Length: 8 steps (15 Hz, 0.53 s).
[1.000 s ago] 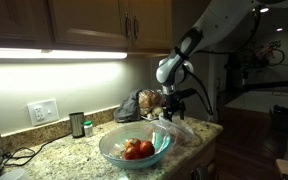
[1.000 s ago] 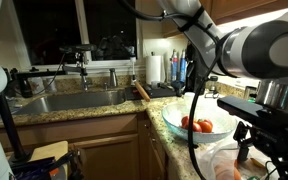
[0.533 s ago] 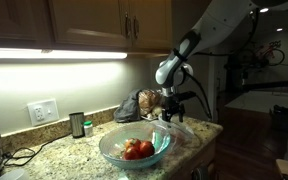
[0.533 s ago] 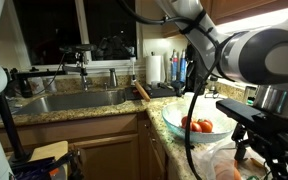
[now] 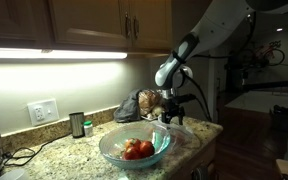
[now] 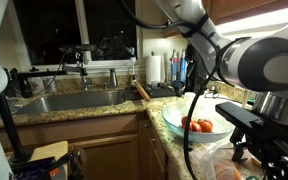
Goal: Move a peach from the bag to the bowl
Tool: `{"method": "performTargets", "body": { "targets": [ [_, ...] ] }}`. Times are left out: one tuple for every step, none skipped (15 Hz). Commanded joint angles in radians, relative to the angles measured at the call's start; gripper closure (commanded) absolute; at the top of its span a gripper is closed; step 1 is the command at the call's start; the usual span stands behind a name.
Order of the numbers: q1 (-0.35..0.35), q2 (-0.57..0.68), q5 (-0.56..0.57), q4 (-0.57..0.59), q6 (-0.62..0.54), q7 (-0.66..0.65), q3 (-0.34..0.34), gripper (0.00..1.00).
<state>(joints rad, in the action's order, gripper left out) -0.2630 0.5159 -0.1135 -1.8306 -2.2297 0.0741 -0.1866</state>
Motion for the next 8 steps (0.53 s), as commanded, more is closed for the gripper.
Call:
{"method": "performTargets", "body": {
  "targets": [
    [-0.038,0.010,-0.033,0.024,0.030,0.030,0.025,0.00],
    [-0.040,0.009,-0.038,0.026,0.036,0.031,0.026,0.00],
    [-0.047,0.008,-0.049,0.032,0.050,0.041,0.030,0.00],
    [-0.051,0.008,-0.055,0.036,0.059,0.046,0.032,0.00],
    [-0.058,0.008,-0.065,0.044,0.074,0.053,0.035,0.00],
    [-0.061,0.010,-0.072,0.050,0.084,0.060,0.036,0.00],
    [-0.066,0.011,-0.078,0.057,0.098,0.068,0.037,0.00],
    [-0.069,0.013,-0.082,0.064,0.110,0.073,0.037,0.00]
  ]
}}
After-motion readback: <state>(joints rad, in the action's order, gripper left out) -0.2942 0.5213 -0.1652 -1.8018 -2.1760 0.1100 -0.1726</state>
